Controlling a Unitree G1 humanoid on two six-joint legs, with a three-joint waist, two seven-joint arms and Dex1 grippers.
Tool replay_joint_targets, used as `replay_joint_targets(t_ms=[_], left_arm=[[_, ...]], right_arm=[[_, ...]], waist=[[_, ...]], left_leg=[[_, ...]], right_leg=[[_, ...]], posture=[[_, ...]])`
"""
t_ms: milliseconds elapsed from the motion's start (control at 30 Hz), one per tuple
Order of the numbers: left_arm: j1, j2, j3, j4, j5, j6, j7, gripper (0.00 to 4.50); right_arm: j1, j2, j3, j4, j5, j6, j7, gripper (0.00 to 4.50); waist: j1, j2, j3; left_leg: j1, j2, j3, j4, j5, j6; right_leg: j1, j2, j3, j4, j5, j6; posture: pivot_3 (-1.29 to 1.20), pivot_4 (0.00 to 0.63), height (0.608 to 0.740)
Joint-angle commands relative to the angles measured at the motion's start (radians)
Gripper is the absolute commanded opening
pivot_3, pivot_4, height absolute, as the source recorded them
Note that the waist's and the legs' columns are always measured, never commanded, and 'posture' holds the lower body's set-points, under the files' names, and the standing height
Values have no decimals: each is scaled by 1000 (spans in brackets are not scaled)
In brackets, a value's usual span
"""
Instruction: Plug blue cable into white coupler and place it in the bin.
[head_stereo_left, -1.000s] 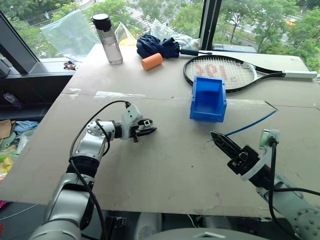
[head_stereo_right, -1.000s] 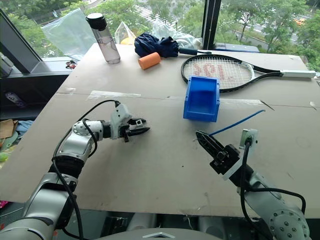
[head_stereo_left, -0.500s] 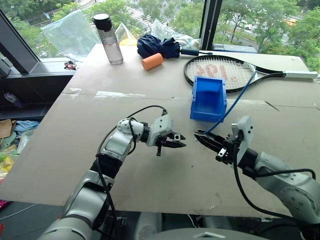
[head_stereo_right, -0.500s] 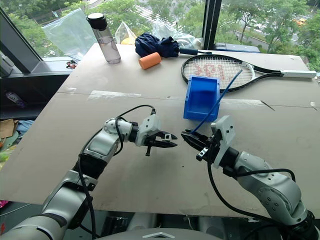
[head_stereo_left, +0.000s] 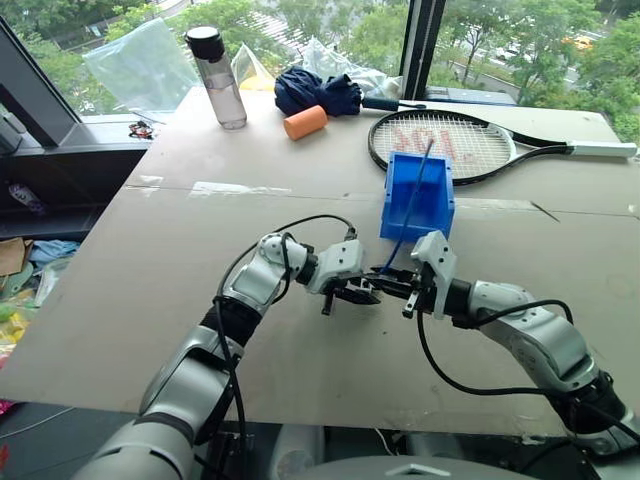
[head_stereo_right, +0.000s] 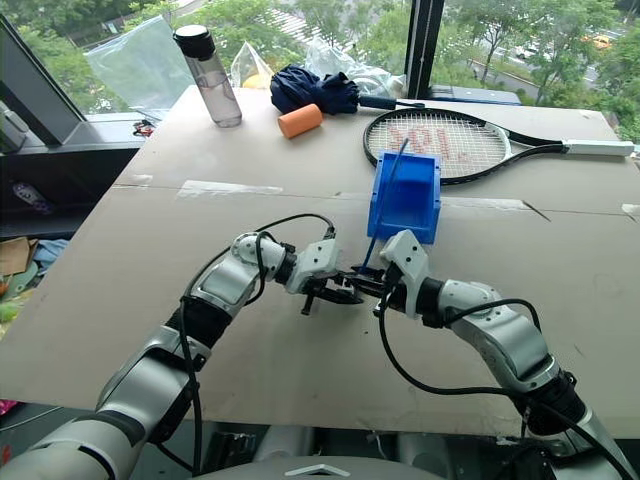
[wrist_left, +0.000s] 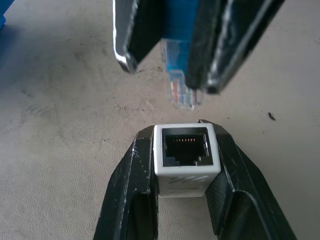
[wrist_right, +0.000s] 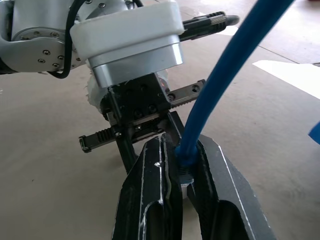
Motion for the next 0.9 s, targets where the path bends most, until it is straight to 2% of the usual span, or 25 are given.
replay_joint_targets(t_ms=[33, 433, 733, 900], left_arm=[[-29, -8, -3, -1, 10, -18, -8, 610], [-39, -22, -10, 12, 33, -31, -21, 610], [-46, -24, -6, 15, 36, -32, -23, 610], [-48, -25, -2, 23, 40, -36, -20, 610]], right_arm=[[-22, 19, 8, 5, -41, -27, 40, 0], [-67, 71, 37, 113, -147, -27, 121, 0], [-88, 27, 14, 164, -187, -12, 210, 0], [-118, 7, 45, 188, -231, -11, 244, 0]], waist=[[0, 0, 0], [-1, 0, 0], [0, 0, 0], [1, 0, 0]], left_leg=[[0, 0, 0, 0, 0, 0], [1, 0, 0, 0, 0, 0], [1, 0, 0, 3, 0, 0], [1, 0, 0, 4, 0, 0]], right_leg=[[0, 0, 0, 0, 0, 0], [0, 0, 0, 1, 0, 0], [0, 0, 0, 5, 0, 0], [0, 0, 0, 5, 0, 0]], posture=[[0, 150, 740], [0, 150, 740], [0, 150, 740], [0, 150, 740]])
